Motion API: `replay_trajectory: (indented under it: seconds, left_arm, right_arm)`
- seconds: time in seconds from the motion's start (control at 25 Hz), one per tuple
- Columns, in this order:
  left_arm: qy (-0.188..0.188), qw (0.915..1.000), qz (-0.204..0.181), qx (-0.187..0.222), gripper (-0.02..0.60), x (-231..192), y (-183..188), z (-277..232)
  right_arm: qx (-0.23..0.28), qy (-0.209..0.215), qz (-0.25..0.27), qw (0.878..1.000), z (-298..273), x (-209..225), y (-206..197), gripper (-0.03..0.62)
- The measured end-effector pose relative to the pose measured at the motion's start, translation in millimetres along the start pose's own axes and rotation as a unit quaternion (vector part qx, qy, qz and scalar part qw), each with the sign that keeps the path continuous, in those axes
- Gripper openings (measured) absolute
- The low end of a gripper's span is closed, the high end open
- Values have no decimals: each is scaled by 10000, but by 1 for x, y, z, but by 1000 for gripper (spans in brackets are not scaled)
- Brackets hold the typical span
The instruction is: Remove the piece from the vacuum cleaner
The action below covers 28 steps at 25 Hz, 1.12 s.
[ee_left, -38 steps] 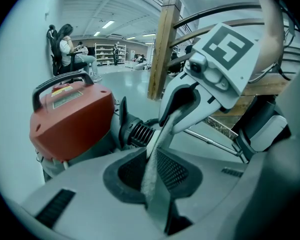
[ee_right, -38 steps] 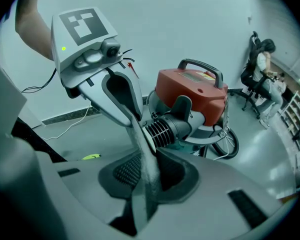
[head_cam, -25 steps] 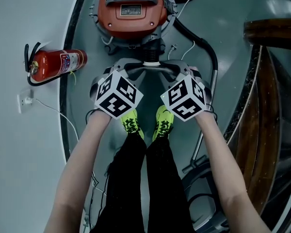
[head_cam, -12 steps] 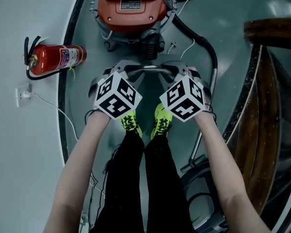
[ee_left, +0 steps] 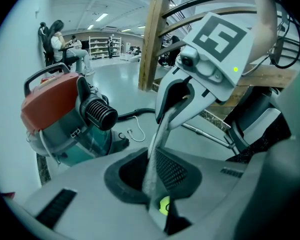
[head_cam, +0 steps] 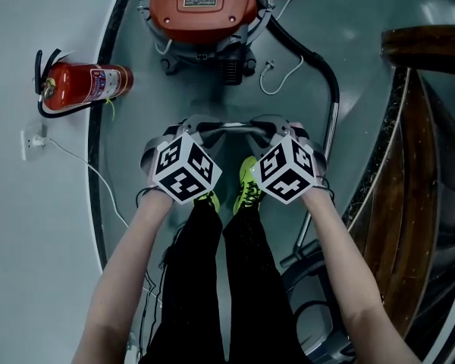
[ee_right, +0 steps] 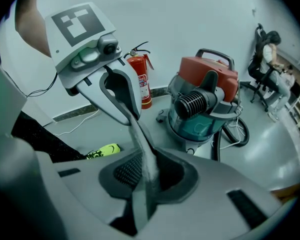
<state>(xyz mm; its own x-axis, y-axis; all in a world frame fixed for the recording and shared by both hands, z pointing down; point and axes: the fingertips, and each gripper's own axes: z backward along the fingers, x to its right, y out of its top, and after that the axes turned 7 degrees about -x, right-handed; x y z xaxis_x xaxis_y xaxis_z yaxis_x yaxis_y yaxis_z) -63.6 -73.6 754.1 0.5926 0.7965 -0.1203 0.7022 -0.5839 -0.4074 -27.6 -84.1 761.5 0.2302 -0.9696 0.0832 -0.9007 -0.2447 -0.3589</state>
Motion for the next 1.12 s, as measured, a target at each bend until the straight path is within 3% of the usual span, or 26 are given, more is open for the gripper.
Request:
replay_trajectory:
  seconds: [1.12]
  left_arm:
    - [-403, 9983, 330, -257, 54, 20, -31, -56]
  right_arm:
    - [-269, 420, -121, 9987, -51, -14, -38, 69]
